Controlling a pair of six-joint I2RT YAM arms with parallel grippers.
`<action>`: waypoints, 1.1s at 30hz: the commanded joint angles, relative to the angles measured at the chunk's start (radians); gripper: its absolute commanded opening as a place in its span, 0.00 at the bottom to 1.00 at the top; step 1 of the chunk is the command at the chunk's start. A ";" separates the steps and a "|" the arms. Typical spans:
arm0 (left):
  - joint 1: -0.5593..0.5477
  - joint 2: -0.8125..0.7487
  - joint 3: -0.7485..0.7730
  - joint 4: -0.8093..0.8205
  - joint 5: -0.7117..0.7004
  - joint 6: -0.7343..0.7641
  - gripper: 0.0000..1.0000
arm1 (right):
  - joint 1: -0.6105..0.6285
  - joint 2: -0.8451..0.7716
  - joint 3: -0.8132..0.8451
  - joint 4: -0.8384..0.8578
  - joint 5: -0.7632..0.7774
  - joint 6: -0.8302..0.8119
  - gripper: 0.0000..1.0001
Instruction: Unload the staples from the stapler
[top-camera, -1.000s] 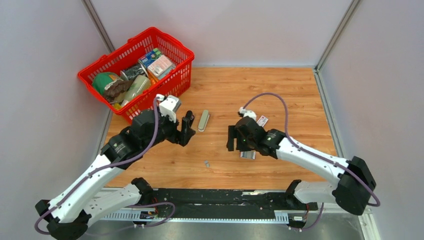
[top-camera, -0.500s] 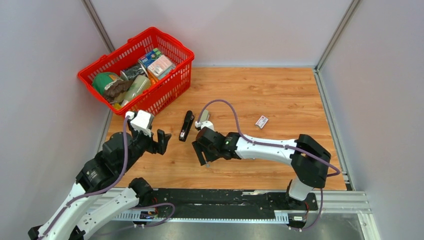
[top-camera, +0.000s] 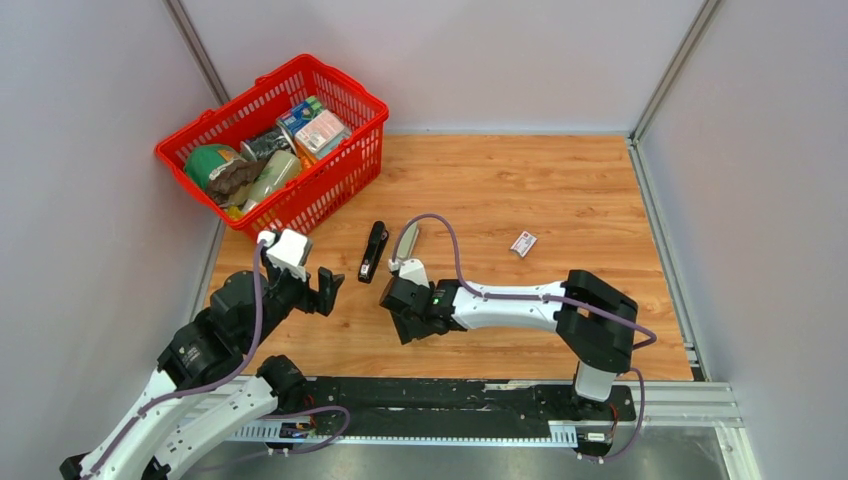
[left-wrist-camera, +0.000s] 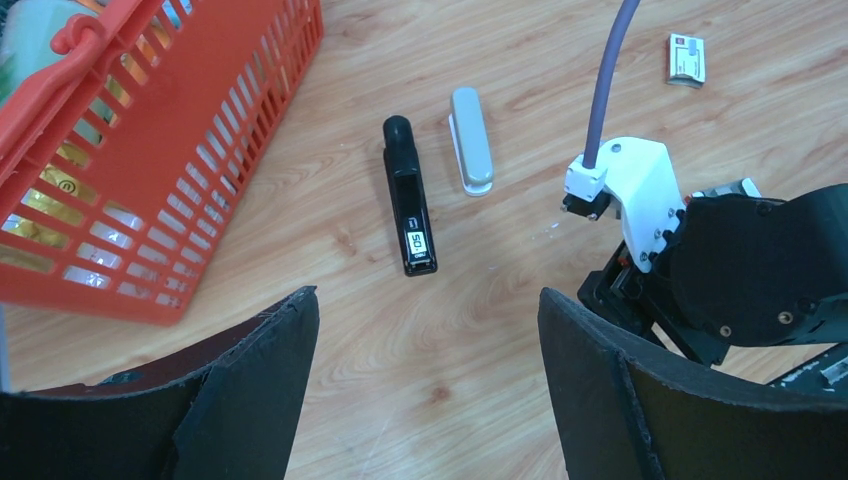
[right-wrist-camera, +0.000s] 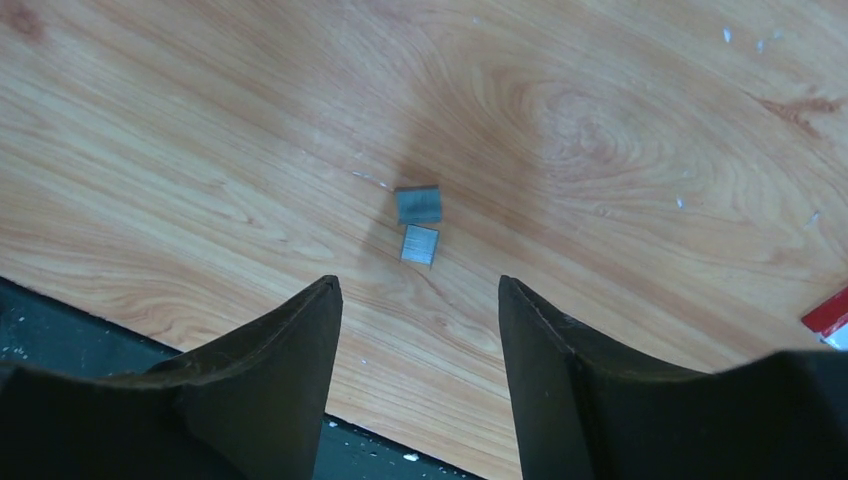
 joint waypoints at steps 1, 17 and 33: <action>-0.003 0.002 -0.008 0.035 0.020 0.025 0.87 | 0.007 0.026 0.045 -0.030 0.070 0.093 0.61; -0.004 -0.001 -0.013 0.037 0.023 0.028 0.87 | 0.014 0.110 0.078 -0.050 0.077 0.143 0.47; -0.004 -0.006 -0.014 0.038 0.019 0.025 0.87 | 0.029 0.130 0.082 -0.056 0.067 0.147 0.28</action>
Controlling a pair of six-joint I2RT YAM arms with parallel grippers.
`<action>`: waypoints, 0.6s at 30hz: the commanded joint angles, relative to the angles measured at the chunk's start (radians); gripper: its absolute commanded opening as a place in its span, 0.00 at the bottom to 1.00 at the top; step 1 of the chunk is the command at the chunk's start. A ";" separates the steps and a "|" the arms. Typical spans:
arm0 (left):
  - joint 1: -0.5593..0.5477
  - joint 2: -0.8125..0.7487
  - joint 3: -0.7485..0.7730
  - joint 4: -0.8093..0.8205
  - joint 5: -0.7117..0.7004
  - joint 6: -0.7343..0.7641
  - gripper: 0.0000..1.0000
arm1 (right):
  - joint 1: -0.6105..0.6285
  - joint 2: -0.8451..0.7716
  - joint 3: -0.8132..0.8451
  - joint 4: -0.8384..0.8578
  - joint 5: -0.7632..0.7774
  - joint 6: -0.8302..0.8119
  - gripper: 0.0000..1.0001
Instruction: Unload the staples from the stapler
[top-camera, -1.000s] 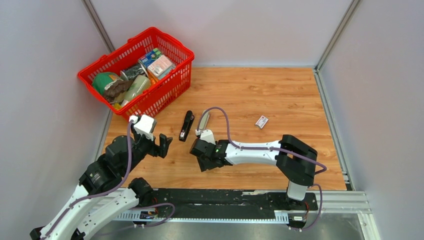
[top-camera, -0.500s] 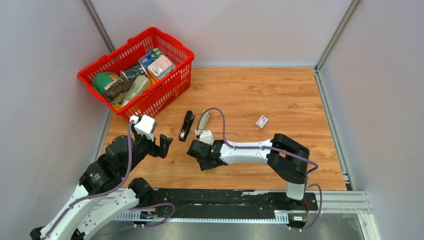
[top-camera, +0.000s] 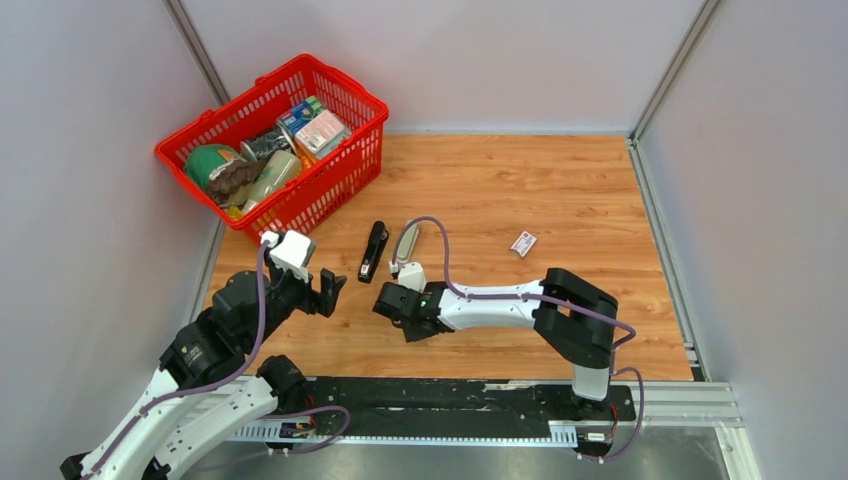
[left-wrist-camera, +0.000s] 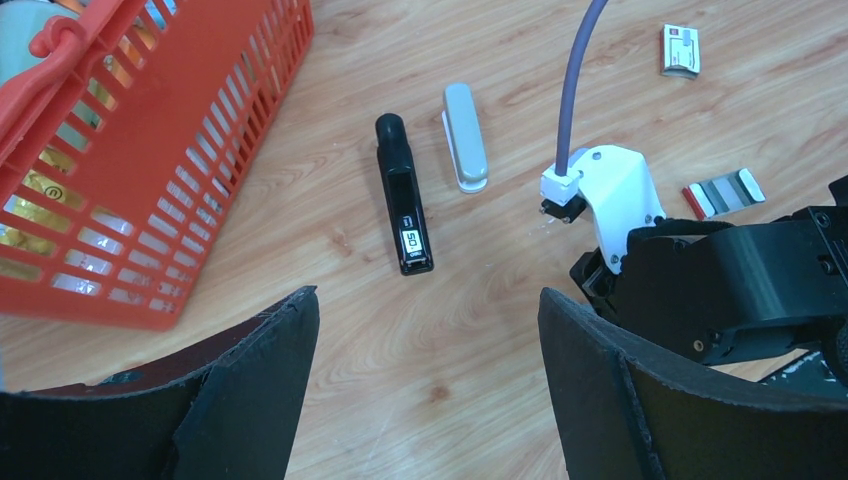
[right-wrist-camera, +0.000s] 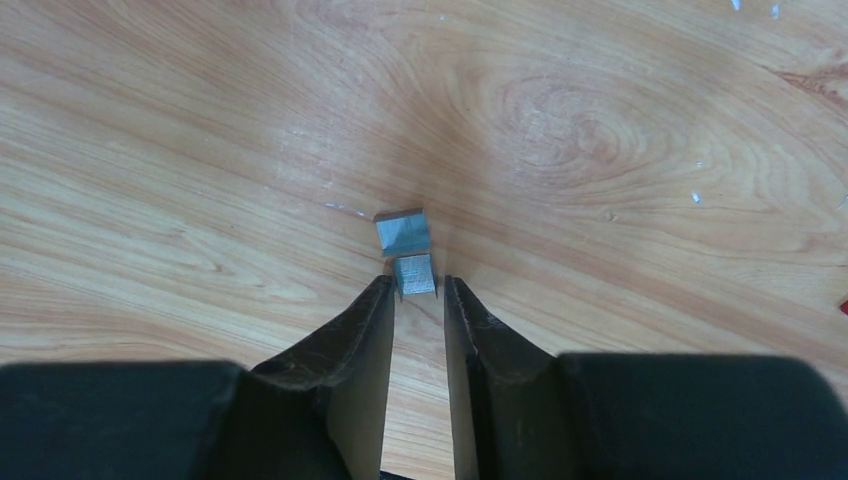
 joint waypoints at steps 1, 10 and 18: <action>-0.004 -0.006 0.002 0.028 -0.004 0.011 0.87 | 0.017 0.030 0.032 0.003 0.002 0.021 0.27; -0.004 -0.003 0.000 0.028 -0.006 0.011 0.87 | 0.015 0.007 0.026 -0.019 0.031 0.019 0.14; -0.003 0.001 0.002 0.030 -0.004 0.009 0.87 | 0.014 -0.117 -0.011 -0.097 0.108 0.036 0.13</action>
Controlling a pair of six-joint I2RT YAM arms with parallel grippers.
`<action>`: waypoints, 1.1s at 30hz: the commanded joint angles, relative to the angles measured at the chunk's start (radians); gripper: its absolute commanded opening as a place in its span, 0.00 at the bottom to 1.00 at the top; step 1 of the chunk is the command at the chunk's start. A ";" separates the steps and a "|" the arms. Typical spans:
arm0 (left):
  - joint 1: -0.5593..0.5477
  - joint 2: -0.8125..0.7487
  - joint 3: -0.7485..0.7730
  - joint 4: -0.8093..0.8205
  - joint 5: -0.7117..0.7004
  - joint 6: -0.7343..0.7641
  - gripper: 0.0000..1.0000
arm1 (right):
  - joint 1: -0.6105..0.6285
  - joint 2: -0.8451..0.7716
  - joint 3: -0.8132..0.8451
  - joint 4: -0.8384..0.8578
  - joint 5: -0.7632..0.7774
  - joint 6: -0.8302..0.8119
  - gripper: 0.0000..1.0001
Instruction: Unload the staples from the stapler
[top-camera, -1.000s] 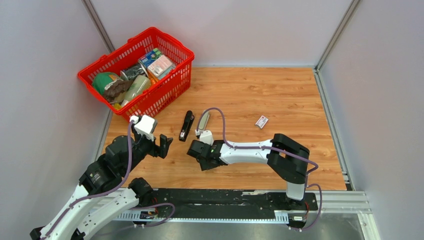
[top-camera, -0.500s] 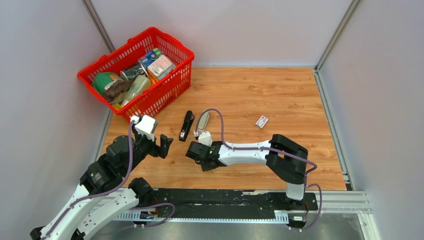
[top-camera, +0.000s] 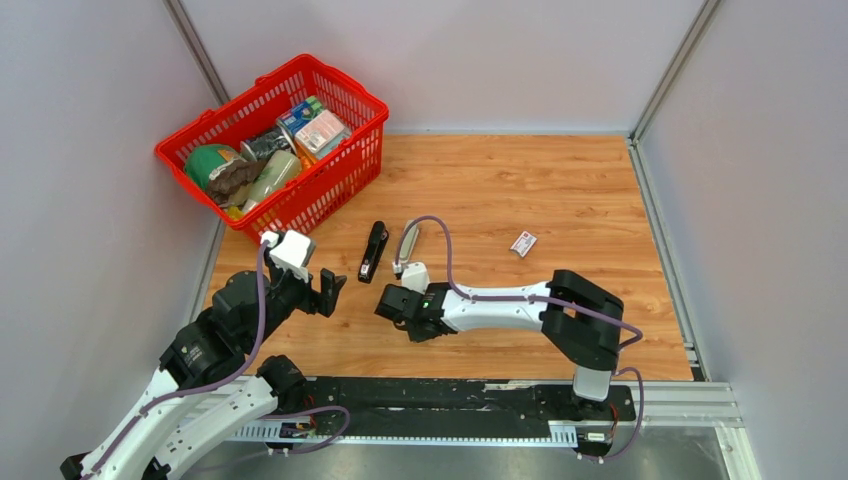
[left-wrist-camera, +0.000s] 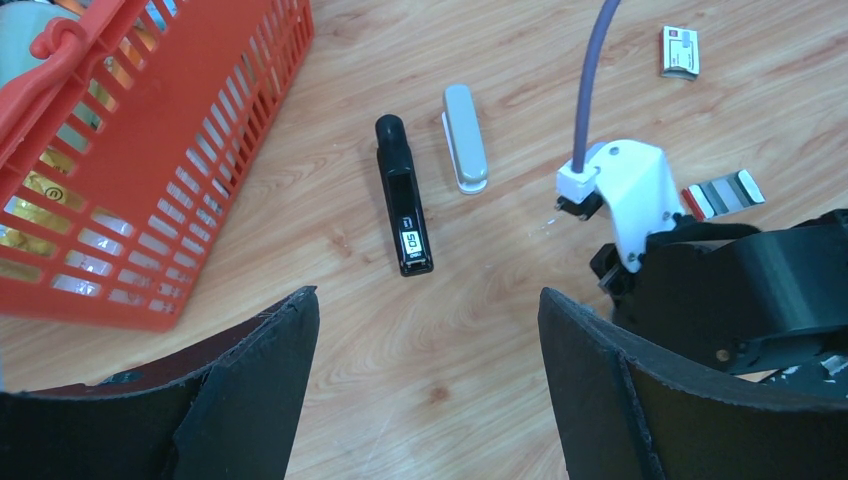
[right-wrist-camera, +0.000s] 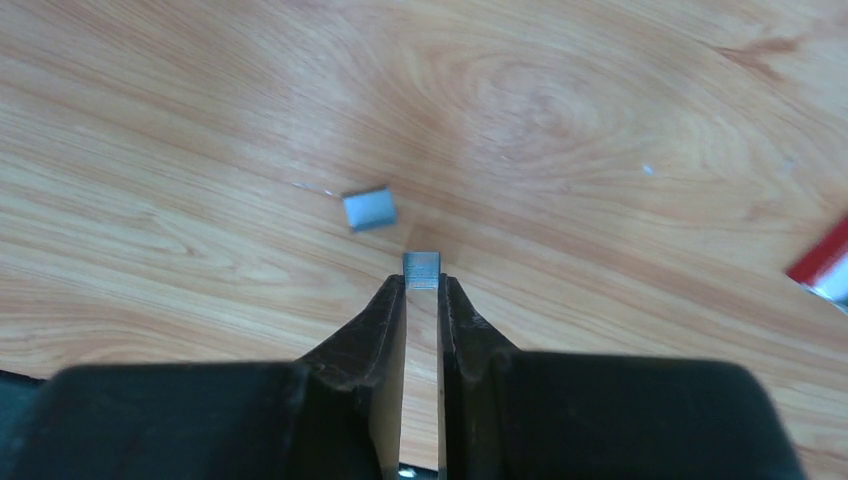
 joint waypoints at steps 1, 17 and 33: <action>-0.004 -0.001 0.002 0.027 -0.003 0.009 0.87 | 0.001 -0.124 -0.021 -0.078 0.095 0.031 0.13; -0.003 0.010 -0.001 0.032 0.002 0.006 0.87 | -0.207 -0.439 -0.291 -0.124 0.161 0.065 0.15; -0.001 0.031 -0.001 0.034 -0.003 0.011 0.87 | -0.345 -0.448 -0.391 -0.036 0.132 0.068 0.14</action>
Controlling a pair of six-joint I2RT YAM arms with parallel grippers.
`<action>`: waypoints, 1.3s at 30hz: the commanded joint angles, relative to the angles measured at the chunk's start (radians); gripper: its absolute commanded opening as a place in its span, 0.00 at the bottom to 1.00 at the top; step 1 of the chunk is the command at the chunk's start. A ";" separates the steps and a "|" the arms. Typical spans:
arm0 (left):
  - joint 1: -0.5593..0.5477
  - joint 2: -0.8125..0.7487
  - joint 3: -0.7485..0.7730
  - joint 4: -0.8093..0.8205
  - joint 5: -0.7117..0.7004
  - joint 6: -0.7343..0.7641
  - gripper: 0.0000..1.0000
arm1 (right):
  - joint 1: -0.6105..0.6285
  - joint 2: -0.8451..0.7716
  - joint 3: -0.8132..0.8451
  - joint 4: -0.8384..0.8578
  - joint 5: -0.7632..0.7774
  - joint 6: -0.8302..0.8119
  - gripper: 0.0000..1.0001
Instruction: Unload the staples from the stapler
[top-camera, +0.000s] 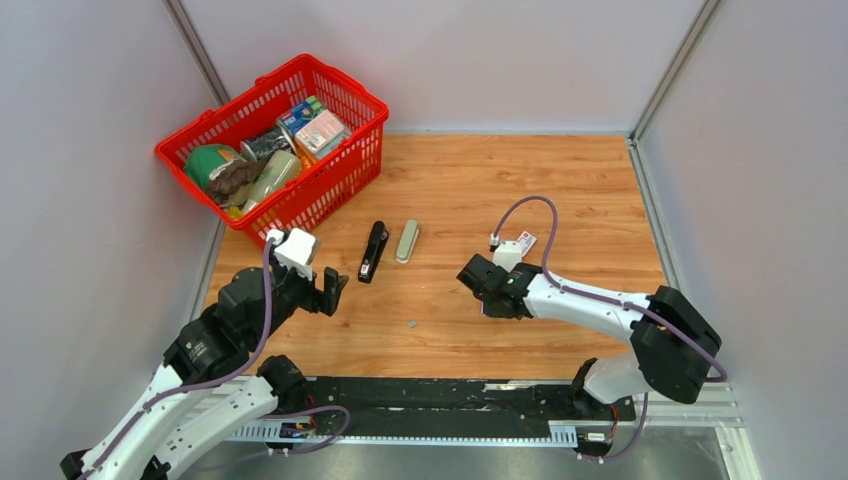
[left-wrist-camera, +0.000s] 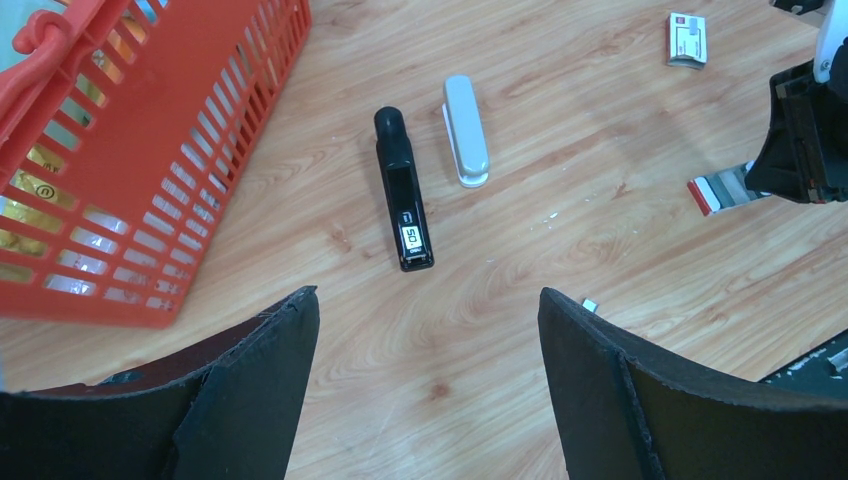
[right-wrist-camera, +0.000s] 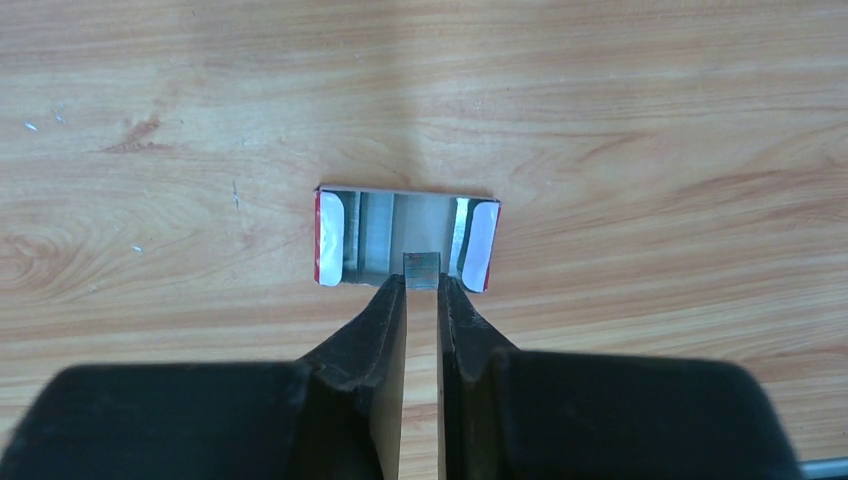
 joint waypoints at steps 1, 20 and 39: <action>-0.001 0.005 -0.002 0.031 -0.004 0.011 0.87 | -0.024 0.006 0.007 0.064 0.013 0.011 0.14; -0.001 0.013 -0.002 0.034 -0.004 0.016 0.88 | -0.081 0.059 -0.008 0.115 -0.018 -0.009 0.13; -0.001 0.019 -0.004 0.034 -0.004 0.016 0.87 | -0.084 0.075 -0.028 0.136 -0.017 -0.002 0.18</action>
